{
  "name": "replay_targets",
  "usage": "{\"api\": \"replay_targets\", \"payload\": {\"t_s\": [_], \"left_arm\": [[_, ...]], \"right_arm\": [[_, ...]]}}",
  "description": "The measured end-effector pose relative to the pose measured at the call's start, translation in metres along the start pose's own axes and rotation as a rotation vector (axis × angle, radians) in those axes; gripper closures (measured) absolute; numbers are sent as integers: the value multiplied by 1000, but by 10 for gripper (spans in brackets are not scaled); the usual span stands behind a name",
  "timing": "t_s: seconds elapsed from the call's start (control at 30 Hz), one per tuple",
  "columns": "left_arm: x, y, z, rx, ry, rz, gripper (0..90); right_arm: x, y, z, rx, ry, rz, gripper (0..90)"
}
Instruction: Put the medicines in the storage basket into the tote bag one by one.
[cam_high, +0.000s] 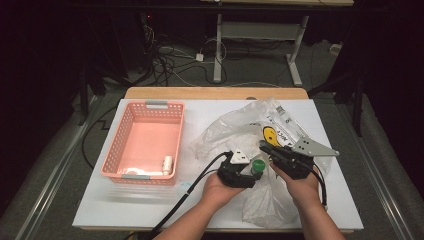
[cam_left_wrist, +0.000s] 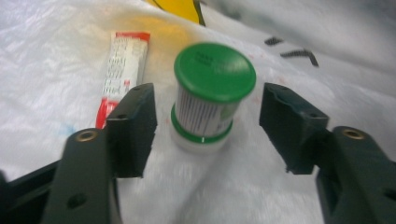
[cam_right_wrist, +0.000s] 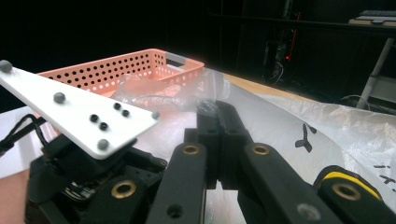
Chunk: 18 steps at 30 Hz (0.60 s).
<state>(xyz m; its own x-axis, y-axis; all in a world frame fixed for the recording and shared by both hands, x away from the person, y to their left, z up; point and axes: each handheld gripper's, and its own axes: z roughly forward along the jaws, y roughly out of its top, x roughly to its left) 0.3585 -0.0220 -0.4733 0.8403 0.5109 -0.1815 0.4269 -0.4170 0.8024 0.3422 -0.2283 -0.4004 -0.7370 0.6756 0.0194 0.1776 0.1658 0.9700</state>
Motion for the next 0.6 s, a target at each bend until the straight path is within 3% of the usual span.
{"api": "replay_targets", "payload": {"t_s": [0.6], "left_arm": [[7, -28, -38, 31, 32, -35, 71]], "right_arm": [[1, 1, -1, 1, -5, -3, 900]]}}
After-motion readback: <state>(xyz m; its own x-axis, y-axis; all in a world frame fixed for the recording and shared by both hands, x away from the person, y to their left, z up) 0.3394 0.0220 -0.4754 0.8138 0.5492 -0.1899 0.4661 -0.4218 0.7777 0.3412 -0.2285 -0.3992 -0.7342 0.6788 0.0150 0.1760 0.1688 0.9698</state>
